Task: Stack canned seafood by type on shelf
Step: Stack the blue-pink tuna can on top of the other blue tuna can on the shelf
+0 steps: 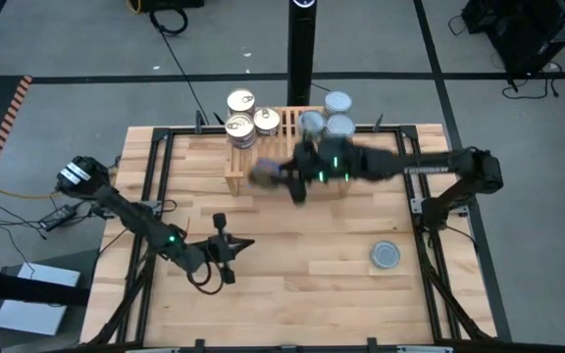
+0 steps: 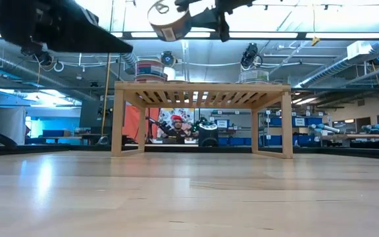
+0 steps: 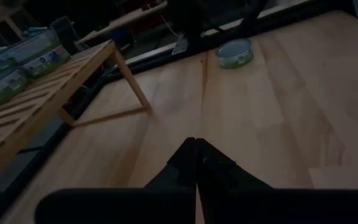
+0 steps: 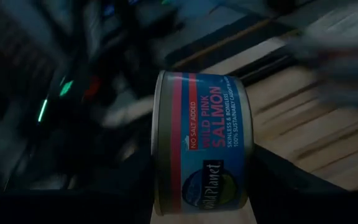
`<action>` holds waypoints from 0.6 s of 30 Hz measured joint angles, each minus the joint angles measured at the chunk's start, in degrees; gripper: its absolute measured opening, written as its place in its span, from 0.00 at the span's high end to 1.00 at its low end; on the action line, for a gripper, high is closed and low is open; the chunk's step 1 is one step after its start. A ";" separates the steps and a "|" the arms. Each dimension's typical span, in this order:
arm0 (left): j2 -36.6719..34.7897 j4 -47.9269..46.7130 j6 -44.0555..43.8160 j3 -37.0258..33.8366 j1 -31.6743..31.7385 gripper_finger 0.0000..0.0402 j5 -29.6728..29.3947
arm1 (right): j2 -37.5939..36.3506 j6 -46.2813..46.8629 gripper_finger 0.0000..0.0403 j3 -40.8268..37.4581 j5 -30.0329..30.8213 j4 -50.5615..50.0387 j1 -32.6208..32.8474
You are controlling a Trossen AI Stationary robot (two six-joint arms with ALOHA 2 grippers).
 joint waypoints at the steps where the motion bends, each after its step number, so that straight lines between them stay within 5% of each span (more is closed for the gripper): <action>1: 0.04 0.40 0.00 -0.42 0.30 0.99 0.09 | 0.39 0.90 0.49 2.18 -0.89 -1.47 -2.35; 10: 0.02 0.32 0.97 -0.50 1.15 0.99 0.16 | 8.08 11.16 0.49 13.46 -13.77 -4.94 -22.94; 18: 0.02 0.32 1.58 -0.50 1.14 0.99 0.08 | 16.06 21.32 0.49 13.62 -21.50 5.12 -29.55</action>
